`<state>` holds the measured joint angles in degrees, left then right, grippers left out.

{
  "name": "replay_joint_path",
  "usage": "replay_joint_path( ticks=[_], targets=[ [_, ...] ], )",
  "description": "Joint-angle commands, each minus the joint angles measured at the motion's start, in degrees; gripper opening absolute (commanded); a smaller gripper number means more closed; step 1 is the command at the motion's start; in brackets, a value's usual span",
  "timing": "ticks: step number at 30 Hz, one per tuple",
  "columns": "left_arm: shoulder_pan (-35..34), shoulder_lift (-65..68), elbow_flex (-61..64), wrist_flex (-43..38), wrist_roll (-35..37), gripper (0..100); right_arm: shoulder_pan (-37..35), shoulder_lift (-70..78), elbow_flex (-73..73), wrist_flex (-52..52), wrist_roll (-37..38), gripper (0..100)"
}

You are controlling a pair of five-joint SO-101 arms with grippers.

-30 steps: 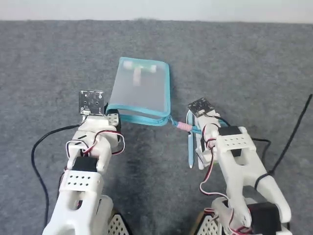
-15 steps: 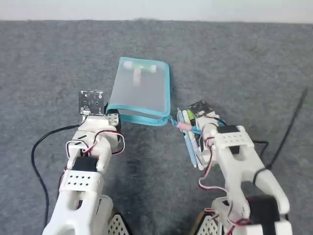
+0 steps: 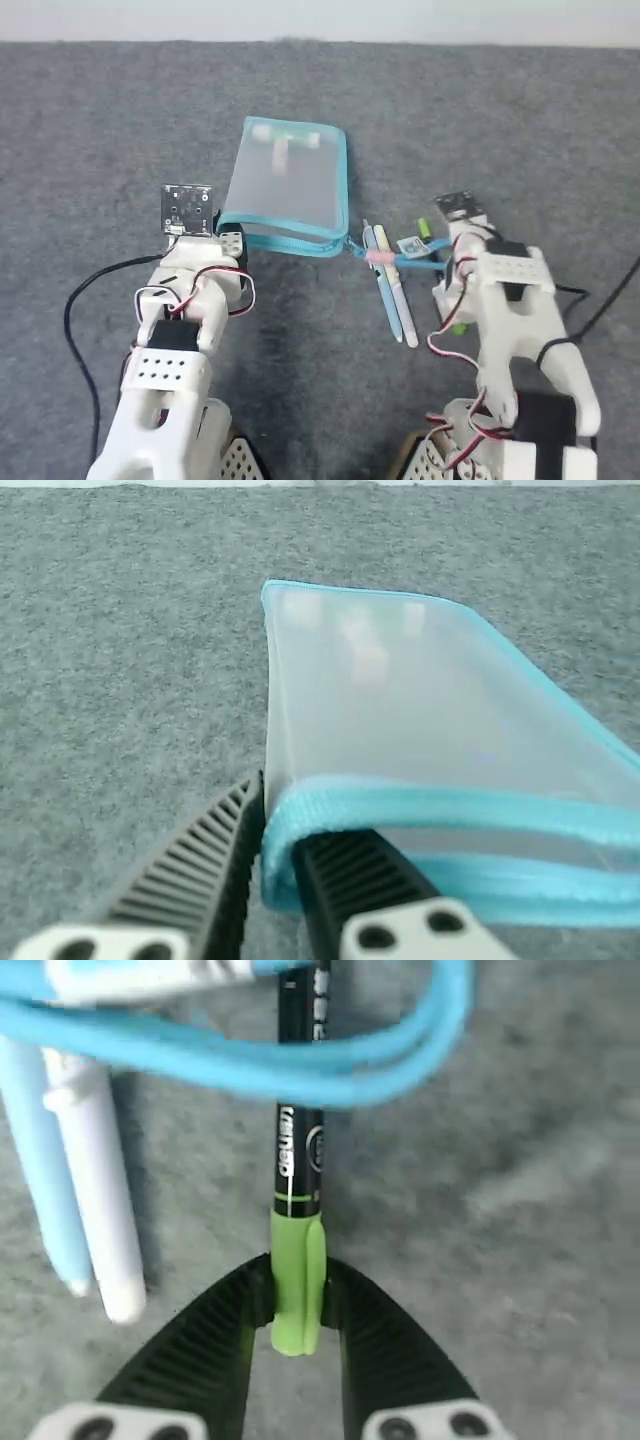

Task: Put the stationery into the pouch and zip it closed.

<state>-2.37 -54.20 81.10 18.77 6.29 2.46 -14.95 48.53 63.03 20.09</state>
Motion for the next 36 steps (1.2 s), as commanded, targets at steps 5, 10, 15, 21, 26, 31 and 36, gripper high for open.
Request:
replay_joint_path(
  ticks=[5, 10, 15, 21, 26, 31, 36],
  targets=[
    [0.0, 0.3, -2.5, -1.5, 0.0, 1, 2.6, -21.1, -4.7, 10.0, 1.1, 0.7],
    [-0.1, 0.3, -2.5, -1.4, 0.0, 1, 9.7, -28.6, -6.2, 11.4, -1.0, 0.7],
    [-0.1, 0.3, -2.5, -1.4, 0.0, 1, 17.4, -25.3, -7.5, 10.2, 0.4, 0.7],
    [0.0, 0.4, -2.5, -1.4, 0.0, 1, 13.3, -23.5, -8.9, 9.2, 0.2, 0.7],
    [0.0, 0.4, -2.5, -1.4, 0.0, 1, -2.7, -25.7, -12.5, 15.6, 0.2, 0.7],
    [0.0, 0.4, -2.5, -1.4, 0.0, 1, -18.6, -26.1, -17.3, 21.0, 0.6, 0.7],
    [0.0, 0.4, -2.4, -1.4, 0.0, 1, -30.9, -22.5, -19.4, 21.4, -0.1, 0.7]
  ],
)
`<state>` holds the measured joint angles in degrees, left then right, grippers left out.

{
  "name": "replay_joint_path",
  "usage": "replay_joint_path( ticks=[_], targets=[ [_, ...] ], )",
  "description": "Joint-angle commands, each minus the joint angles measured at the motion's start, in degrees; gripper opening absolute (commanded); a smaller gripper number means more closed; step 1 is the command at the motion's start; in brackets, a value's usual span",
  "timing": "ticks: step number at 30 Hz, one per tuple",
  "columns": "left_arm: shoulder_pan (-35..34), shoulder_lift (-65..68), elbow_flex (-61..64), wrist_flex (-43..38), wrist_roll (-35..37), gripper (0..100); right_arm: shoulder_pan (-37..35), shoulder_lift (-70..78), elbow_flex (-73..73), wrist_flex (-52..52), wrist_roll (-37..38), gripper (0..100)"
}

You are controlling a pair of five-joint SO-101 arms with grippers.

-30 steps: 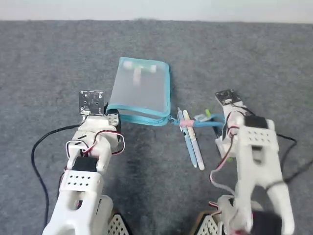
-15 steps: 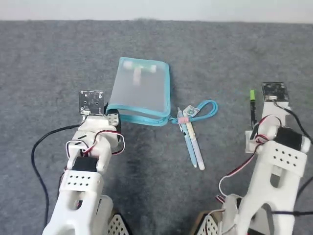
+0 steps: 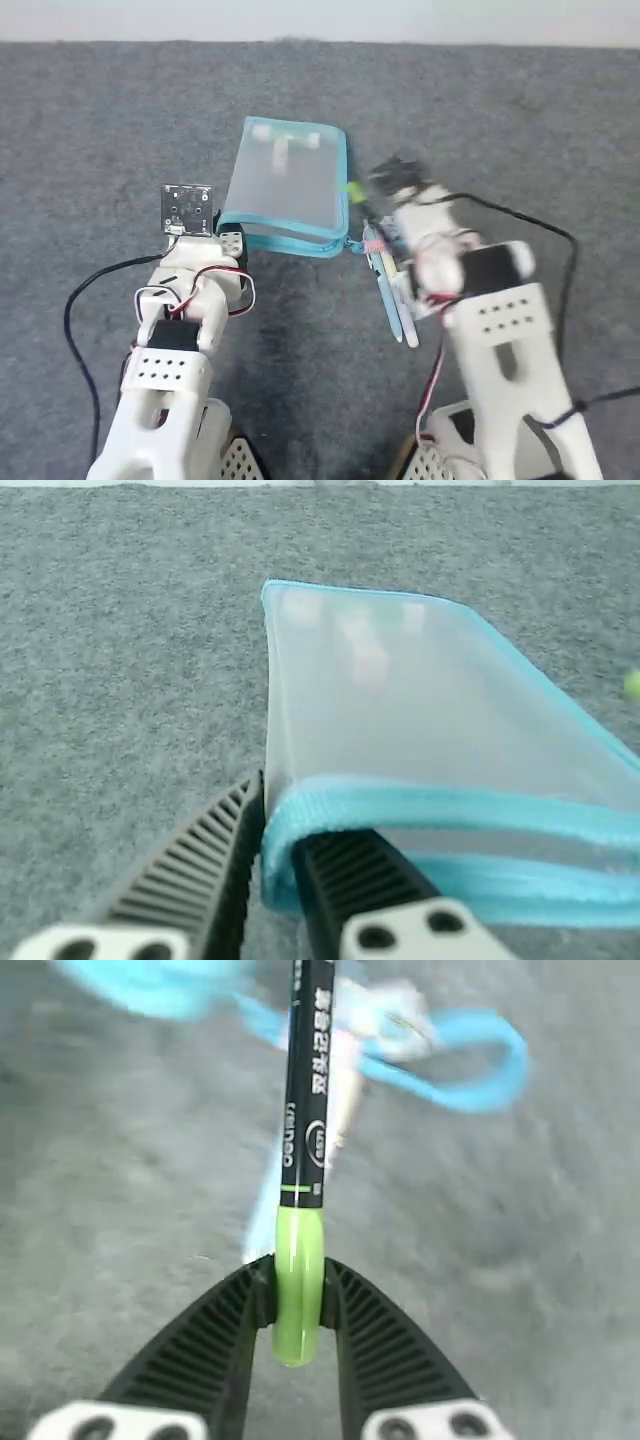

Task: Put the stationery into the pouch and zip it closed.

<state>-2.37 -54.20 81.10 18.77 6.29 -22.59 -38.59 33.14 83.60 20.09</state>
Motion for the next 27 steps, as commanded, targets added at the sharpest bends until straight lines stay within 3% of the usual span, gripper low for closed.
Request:
replay_joint_path(
  ticks=[1, 10, 14, 23, 27],
  targets=[
    [0.1, 0.4, -2.4, -1.4, 0.0, 1, -6.8, 2.7, -4.8, 0.5, -1.1, 0.7],
    [0.1, 0.4, -2.4, -1.4, 0.0, 1, -7.8, 10.4, -12.8, 1.0, -3.3, 0.7],
    [0.1, 0.4, -2.4, -1.4, 0.0, 1, -7.9, 3.8, -11.6, 2.1, -3.3, 0.7],
    [0.1, 0.4, -2.5, -1.7, 0.0, 1, -9.5, -15.8, -0.6, 9.5, 7.7, 0.7],
    [0.1, 0.4, -2.5, -1.6, 0.0, 1, -11.7, -17.0, 1.9, 9.9, 8.3, 0.7]
  ],
)
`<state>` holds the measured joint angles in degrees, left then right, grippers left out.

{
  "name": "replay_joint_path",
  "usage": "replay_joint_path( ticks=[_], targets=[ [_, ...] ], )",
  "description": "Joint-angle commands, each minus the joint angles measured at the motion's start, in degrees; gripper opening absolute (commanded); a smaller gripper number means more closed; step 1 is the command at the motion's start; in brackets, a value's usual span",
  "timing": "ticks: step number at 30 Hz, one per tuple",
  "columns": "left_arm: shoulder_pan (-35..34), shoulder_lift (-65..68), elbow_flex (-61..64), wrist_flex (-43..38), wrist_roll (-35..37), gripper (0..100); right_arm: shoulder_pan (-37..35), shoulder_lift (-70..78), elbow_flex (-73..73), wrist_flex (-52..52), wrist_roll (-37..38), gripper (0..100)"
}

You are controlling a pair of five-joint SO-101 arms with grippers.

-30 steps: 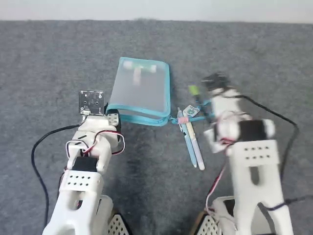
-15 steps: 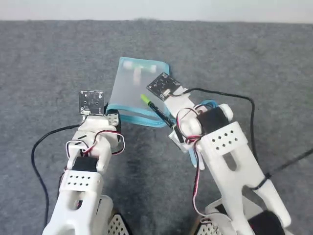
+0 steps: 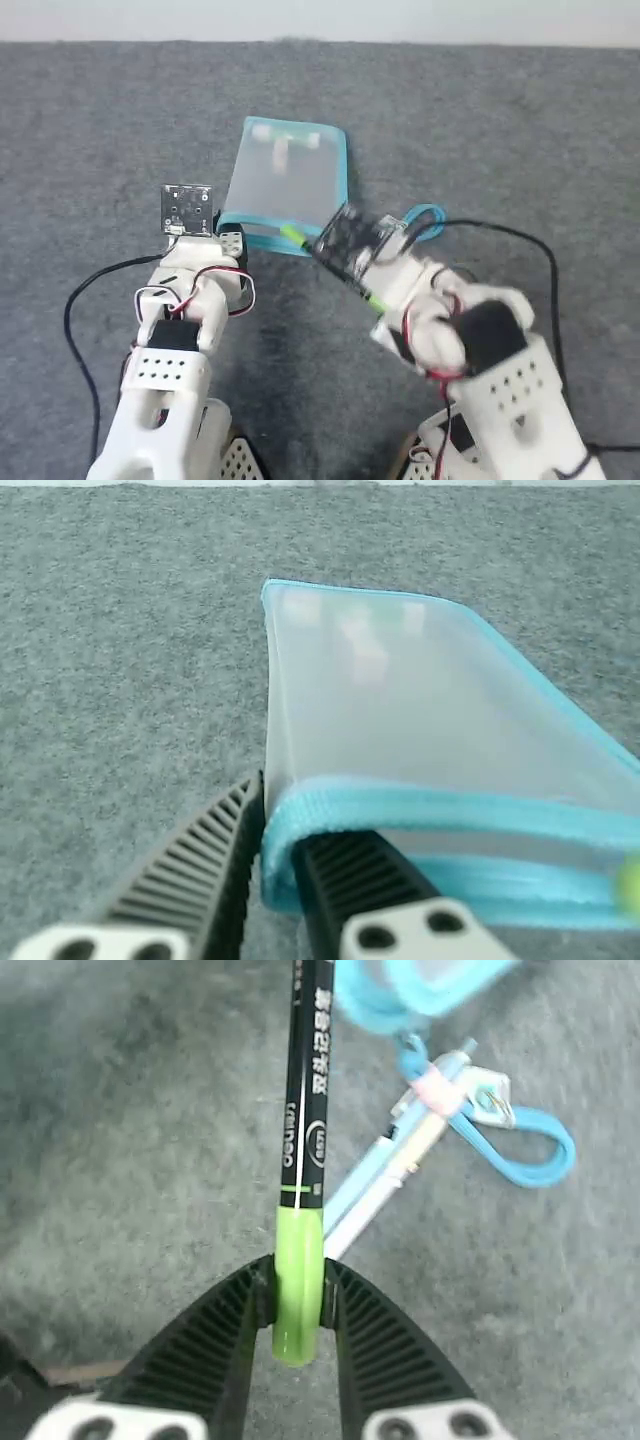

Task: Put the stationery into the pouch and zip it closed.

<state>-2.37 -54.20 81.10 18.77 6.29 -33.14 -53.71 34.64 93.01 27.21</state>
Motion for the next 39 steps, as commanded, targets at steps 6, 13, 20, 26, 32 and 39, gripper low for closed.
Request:
replay_joint_path(
  ticks=[6, 13, 20, 26, 32, 39],
  targets=[
    [0.1, 0.4, -2.5, -1.4, 0.0, 1, -1.3, 0.1, 1.0, -2.2, -1.8, 0.7],
    [0.1, 0.4, -2.5, -1.4, 0.0, 1, 4.3, 15.1, -3.3, -7.3, -5.3, 0.7],
    [0.1, 0.4, -2.5, -1.4, 0.0, 1, 9.9, 31.4, -17.8, -8.9, -13.2, 0.7],
    [0.1, 0.4, -2.5, -1.4, 0.0, 1, 9.5, 42.2, -31.4, -8.5, -21.5, 0.7],
    [0.1, 0.4, -2.5, -1.6, -0.1, 1, 8.8, 47.9, -38.2, -8.3, -23.6, 0.9],
    [5.0, 0.1, -1.7, -1.7, -0.4, 1, 1.0, 48.4, -42.2, -5.6, -23.2, 2.2]
  ],
)
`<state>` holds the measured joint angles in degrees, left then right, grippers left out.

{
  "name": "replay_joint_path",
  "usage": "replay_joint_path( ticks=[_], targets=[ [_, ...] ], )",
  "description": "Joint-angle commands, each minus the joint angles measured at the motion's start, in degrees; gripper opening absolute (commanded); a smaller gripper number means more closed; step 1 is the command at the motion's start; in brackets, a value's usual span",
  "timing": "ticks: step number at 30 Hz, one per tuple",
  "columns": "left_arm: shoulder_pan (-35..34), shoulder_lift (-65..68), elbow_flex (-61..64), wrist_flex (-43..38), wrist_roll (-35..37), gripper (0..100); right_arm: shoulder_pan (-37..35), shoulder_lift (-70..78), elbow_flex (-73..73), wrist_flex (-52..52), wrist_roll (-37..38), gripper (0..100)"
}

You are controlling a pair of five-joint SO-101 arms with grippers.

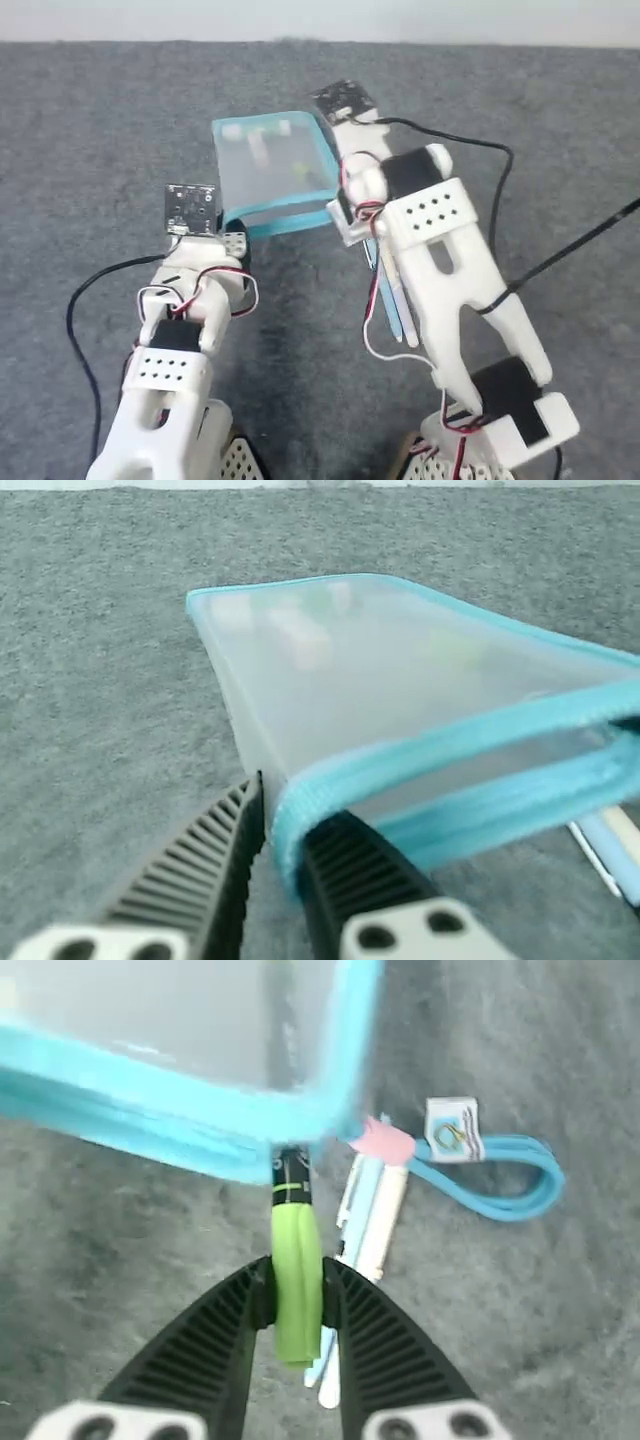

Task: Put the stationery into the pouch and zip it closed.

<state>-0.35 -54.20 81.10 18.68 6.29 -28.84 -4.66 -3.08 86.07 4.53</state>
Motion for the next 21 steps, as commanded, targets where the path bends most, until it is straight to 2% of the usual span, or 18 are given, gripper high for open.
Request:
replay_joint_path(
  ticks=[1, 5, 8, 15, 19, 21],
  targets=[
    [4.0, 0.0, -1.5, -1.5, -1.0, 1, -4.4, -0.7, -4.7, 1.3, -0.4, 4.1],
    [6.4, 0.0, -0.8, -1.5, -3.4, 1, -5.8, -0.5, -4.7, -0.1, -0.4, 15.2],
    [6.8, 0.0, -0.8, -1.5, -3.5, 1, -5.8, -0.5, -4.7, -1.6, 0.4, 19.9],
    [6.4, 0.0, -0.7, -1.5, -3.5, 1, -5.0, -1.1, -4.7, -0.9, 1.6, 19.9],
    [5.9, -0.1, -0.8, -1.5, -3.4, 1, 0.5, -4.7, -4.0, 2.2, 1.6, 19.8],
    [3.3, -0.1, -1.2, -1.6, -2.8, 1, 3.8, -7.7, -1.2, 2.0, 1.6, 19.8]
  ],
)
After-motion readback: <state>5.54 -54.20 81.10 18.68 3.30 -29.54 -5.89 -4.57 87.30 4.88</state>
